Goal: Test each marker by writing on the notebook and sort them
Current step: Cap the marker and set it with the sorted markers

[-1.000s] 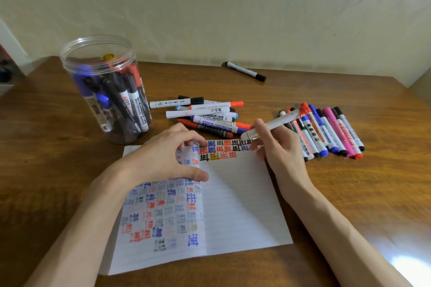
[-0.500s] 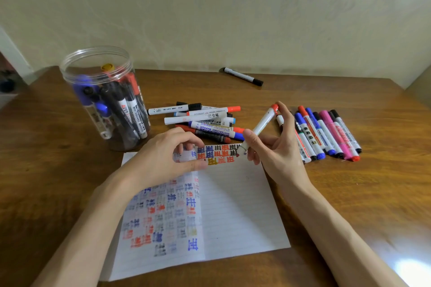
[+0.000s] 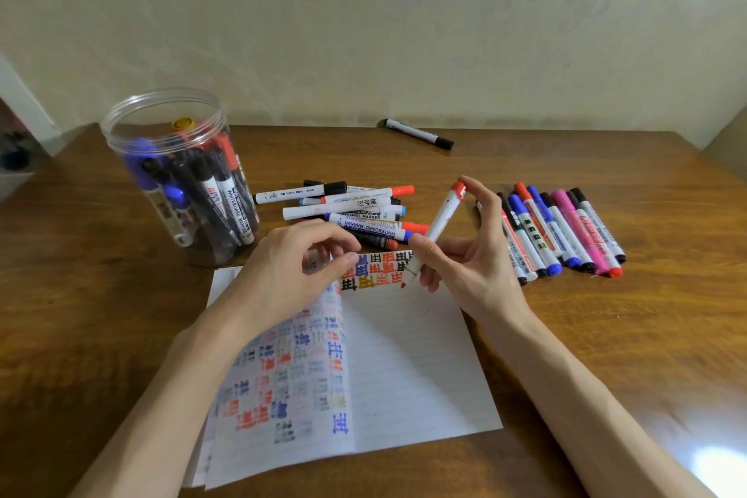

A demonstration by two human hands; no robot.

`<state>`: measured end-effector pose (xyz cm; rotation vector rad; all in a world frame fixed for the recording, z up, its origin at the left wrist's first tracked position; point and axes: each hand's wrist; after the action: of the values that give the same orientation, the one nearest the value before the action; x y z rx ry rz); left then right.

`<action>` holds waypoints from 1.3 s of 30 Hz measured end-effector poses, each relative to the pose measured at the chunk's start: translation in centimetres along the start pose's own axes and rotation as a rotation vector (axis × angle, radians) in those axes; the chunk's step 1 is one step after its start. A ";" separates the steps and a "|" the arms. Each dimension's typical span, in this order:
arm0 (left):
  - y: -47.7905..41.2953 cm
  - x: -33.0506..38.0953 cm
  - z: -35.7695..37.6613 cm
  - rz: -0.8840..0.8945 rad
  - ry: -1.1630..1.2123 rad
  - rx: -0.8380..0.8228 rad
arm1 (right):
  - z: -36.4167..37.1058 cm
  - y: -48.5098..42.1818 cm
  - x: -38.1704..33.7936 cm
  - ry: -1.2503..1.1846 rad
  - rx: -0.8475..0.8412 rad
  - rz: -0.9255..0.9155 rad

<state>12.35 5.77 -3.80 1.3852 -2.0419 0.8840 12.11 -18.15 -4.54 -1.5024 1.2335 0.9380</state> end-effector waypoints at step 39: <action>-0.9 4.5 -17.0 0.147 0.206 0.950 | 4.8 1.9 1.2 0.627 -0.507 -0.521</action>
<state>12.54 15.66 10.73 1.4730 -1.6058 2.1351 10.49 -13.93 -7.25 -2.5013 0.9490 0.4418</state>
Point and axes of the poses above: each hand's wrist, its own y-axis away from the middle knuckle, its own z-axis out of the palm, x = y × z, and after that the axes turned 6 degrees about y, right-handed
